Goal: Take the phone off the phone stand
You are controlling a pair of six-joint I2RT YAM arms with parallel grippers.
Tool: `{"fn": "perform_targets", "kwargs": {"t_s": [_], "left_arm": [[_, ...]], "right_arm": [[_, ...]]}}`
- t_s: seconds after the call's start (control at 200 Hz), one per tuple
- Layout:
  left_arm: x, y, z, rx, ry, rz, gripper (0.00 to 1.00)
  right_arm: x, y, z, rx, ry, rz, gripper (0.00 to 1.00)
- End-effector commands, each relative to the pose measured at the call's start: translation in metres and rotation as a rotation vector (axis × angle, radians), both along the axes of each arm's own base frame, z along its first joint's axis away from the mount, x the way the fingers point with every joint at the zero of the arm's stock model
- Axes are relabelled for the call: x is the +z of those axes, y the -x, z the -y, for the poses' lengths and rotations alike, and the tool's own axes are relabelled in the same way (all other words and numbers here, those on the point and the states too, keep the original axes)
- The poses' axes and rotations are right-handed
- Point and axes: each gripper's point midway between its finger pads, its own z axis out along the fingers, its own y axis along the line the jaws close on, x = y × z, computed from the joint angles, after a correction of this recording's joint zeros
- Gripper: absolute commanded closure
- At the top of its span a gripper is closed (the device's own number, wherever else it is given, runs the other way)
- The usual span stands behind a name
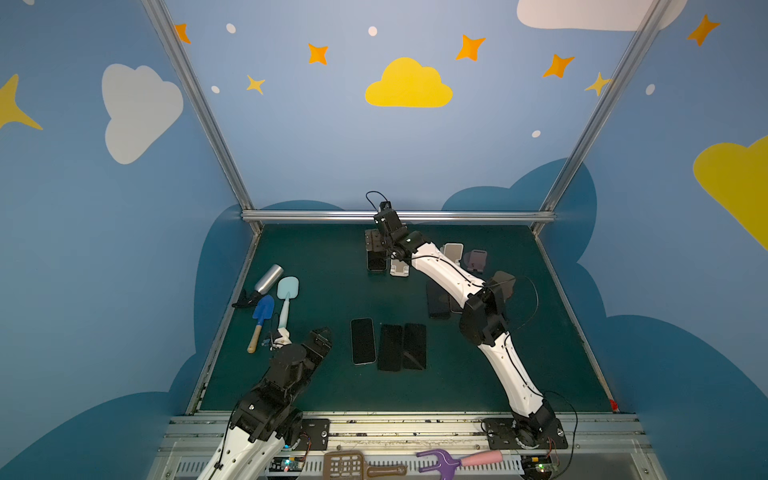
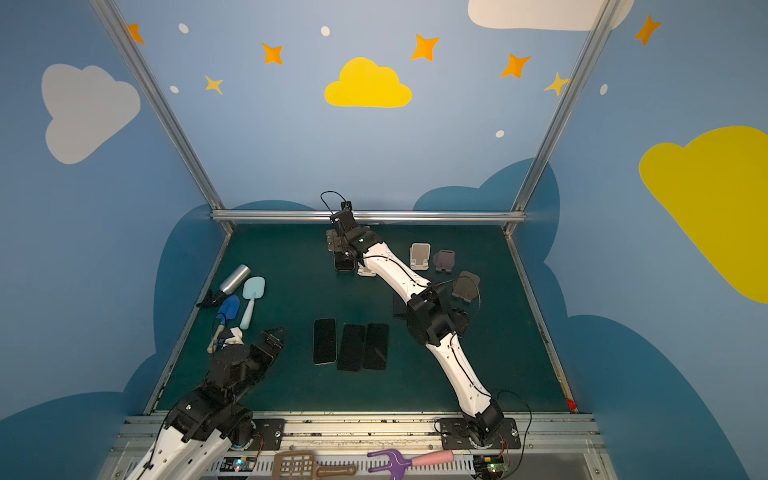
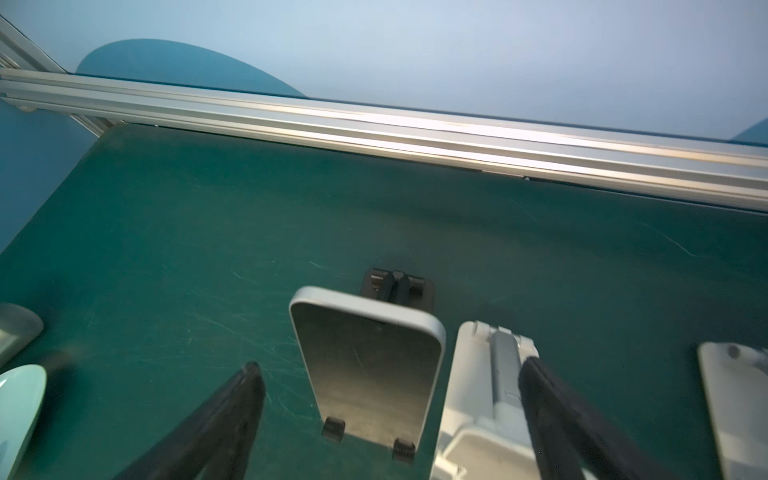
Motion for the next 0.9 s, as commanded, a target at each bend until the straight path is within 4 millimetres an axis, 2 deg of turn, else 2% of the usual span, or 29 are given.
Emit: {"fn": "perform_targets", "kwargs": {"t_s": [0.0,0.13,0.245,0.495,0.896], "left_arm": [[0.012,-0.005,0.0,0.0,-0.009,0.039,0.0],[0.016,-0.006,-0.001,0.003,-0.013,0.049,0.0],[0.015,-0.004,-0.003,0.006,-0.017,0.05,0.0],[0.017,-0.003,-0.004,0.009,-0.018,0.051,0.0],[0.017,-0.003,-0.005,0.012,-0.023,0.057,0.0]], "right_arm": [[0.005,-0.001,-0.018,0.071,-0.026,0.03,0.04],[0.01,-0.004,-0.016,0.039,-0.022,0.056,0.04],[0.002,-0.008,-0.01,0.008,0.003,0.05,0.04],[-0.006,-0.013,-0.018,0.014,-0.005,0.058,0.04],[-0.022,-0.023,-0.018,-0.019,0.038,0.085,0.04]]}}
